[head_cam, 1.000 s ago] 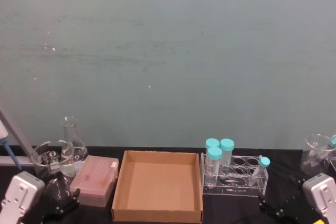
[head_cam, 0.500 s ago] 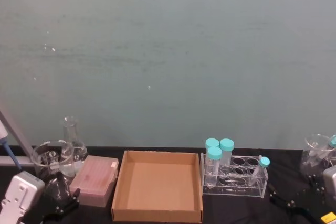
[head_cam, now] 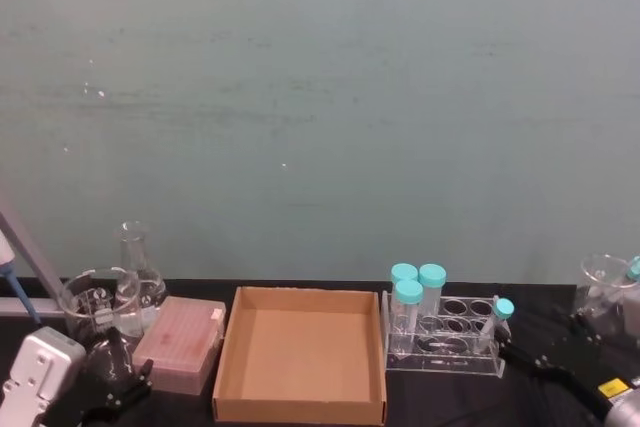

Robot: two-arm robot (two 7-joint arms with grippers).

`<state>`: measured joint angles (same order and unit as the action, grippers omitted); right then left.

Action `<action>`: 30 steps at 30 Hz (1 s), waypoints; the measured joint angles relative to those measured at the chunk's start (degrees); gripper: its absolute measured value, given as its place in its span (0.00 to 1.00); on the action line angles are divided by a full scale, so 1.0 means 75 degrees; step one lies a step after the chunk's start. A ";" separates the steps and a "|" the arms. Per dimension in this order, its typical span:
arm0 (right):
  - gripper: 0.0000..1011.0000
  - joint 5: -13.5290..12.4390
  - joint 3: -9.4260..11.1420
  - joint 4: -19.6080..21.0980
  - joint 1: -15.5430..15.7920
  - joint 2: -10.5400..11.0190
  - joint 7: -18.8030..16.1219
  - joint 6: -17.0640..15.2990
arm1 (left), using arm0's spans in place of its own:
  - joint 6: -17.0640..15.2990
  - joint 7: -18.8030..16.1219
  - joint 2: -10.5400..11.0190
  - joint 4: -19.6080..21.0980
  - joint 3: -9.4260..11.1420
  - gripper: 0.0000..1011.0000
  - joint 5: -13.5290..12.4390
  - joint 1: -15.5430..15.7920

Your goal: Use the right hand to move the test tube from the test tube rack into the box.

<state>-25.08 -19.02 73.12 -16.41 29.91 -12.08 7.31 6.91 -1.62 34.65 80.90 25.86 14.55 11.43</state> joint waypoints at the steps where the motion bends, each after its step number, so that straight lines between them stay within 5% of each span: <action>1: 0.99 0.0004 0.0000 -0.0057 -0.0048 -0.0035 -0.0026 -0.0006 | 0.0000 0.0000 0.0000 0.0000 0.0000 0.99 0.0000 0.0001; 19: 0.99 0.0796 -0.0296 -0.1646 -0.1307 -0.0696 -0.0557 0.0273 | 0.0000 0.0000 0.0000 0.0000 0.0000 0.99 0.0000 0.0000; 30: 0.99 0.1134 -0.0309 -0.2056 -0.1565 -0.0927 -0.0644 0.0305 | 0.0000 0.0000 0.0000 0.0000 0.0000 0.99 0.0001 0.0000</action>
<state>-16.58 -21.34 57.70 -28.14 22.96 -16.91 9.59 6.91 -1.62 34.65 80.90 25.86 14.55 11.43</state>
